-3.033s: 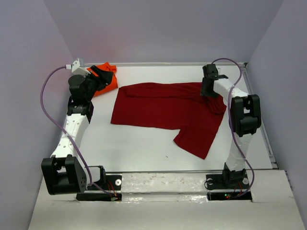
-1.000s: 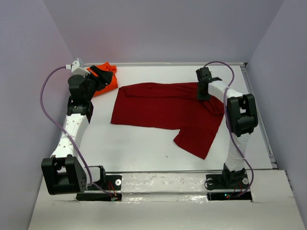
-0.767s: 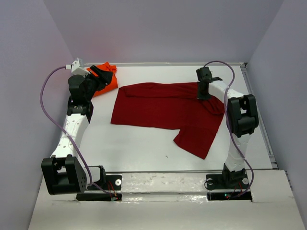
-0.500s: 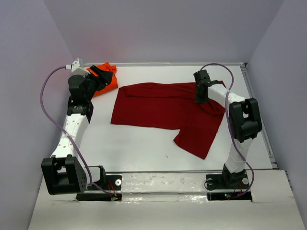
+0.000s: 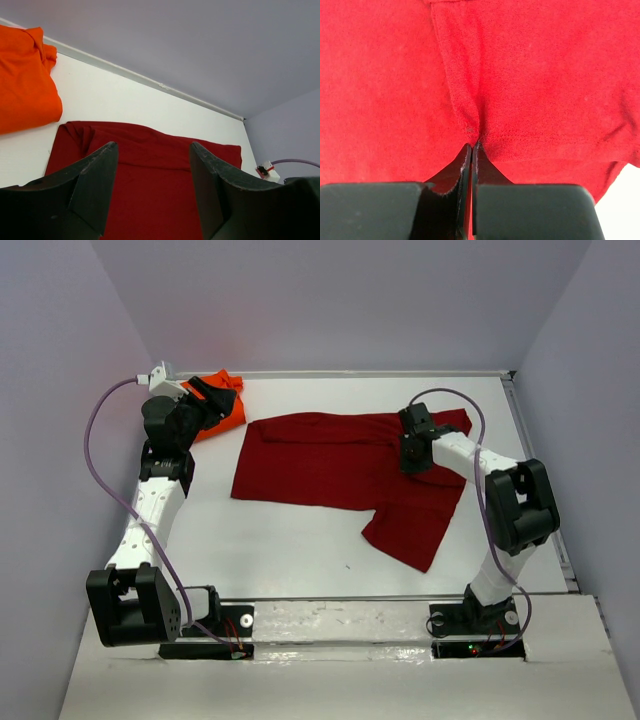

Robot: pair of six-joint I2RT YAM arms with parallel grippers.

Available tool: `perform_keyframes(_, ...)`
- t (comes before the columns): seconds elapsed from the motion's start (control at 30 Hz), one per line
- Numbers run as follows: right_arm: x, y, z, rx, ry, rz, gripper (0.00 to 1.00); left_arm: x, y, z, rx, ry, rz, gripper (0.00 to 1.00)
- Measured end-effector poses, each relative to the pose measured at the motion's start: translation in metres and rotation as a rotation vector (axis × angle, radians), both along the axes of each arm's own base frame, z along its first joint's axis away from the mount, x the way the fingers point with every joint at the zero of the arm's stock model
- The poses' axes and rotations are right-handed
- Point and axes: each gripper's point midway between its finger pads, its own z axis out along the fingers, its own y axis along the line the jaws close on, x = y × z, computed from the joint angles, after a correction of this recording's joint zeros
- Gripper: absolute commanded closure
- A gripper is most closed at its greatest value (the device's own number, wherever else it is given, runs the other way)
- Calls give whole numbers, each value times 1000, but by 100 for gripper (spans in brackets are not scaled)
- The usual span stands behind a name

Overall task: Fold and stack the t-shirts
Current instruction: Fold the flattened tshirt in 1/3 of the way

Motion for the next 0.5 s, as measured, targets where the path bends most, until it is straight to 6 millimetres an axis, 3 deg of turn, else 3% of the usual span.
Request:
perform_keyframes(0.07, -5, 4, -2, 8, 9, 8, 72, 0, 0, 0, 0, 0, 0, 32)
perform_keyframes(0.27, -12, 14, -3, 32, 20, 36, 37, 0, 0, 0, 0, 0, 0, 32)
perform_keyframes(0.4, -9, 23, 14, 63, -19, 59, 36, 1, 0, -2, 1, 4, 1, 32)
perform_keyframes(0.5, 7, 30, 30, 81, -63, 63, 36, 4, 0, -7, -1, 17, 0, 32)
